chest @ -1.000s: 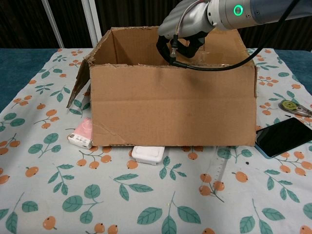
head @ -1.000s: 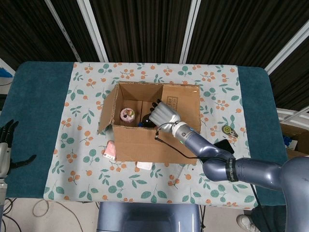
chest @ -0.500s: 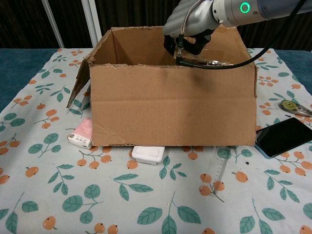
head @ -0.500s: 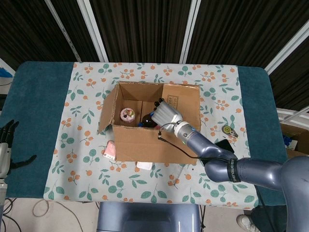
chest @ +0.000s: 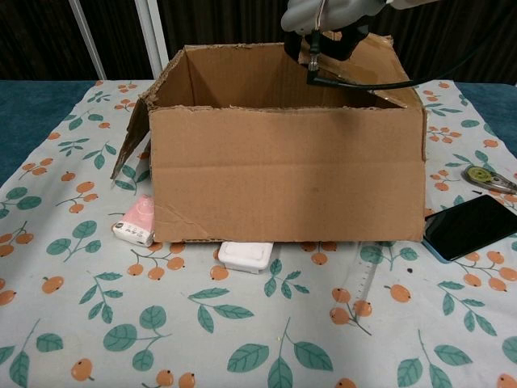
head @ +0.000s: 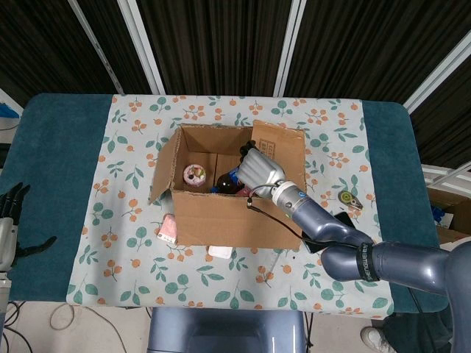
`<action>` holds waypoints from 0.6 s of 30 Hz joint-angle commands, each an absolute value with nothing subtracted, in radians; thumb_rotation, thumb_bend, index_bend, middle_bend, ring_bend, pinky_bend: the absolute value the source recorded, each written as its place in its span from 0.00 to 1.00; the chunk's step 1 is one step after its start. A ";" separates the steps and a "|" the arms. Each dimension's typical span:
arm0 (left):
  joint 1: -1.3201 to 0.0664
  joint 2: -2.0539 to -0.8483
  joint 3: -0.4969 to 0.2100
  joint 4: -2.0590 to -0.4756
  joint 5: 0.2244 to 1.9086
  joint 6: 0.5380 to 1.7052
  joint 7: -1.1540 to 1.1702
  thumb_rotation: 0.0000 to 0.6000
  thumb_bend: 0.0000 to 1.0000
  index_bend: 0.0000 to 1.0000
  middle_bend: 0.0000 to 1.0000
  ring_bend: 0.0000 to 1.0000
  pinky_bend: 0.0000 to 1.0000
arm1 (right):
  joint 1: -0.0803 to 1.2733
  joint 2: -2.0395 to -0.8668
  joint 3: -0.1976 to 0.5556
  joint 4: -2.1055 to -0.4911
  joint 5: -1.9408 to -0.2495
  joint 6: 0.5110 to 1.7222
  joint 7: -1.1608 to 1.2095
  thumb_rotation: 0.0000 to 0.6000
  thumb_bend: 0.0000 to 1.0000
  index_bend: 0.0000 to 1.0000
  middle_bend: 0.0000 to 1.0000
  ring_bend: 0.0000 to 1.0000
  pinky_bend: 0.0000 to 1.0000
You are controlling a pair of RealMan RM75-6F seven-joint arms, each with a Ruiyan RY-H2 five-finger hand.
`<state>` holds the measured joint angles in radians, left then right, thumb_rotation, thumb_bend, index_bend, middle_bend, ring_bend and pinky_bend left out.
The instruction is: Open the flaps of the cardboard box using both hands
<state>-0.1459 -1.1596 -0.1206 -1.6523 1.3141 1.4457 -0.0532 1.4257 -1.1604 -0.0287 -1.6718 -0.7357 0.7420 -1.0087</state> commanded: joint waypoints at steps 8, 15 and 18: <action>-0.143 -1.160 -0.122 -1.654 1.323 1.446 -0.047 1.00 0.06 0.00 0.00 0.00 0.00 | 1.473 -1.035 -0.067 -1.768 -0.675 0.782 -1.090 1.00 1.00 0.48 0.36 0.20 0.24; -0.140 -1.159 -0.123 -1.657 1.327 1.447 -0.049 1.00 0.06 0.00 0.00 0.00 0.00 | 1.484 -0.990 -0.087 -1.790 -0.649 0.793 -1.115 1.00 1.00 0.48 0.36 0.20 0.24; -0.140 -1.158 -0.122 -1.657 1.333 1.446 -0.051 1.00 0.06 0.00 0.00 0.00 0.00 | 1.487 -0.975 -0.097 -1.796 -0.642 0.797 -1.125 1.00 1.00 0.48 0.36 0.20 0.24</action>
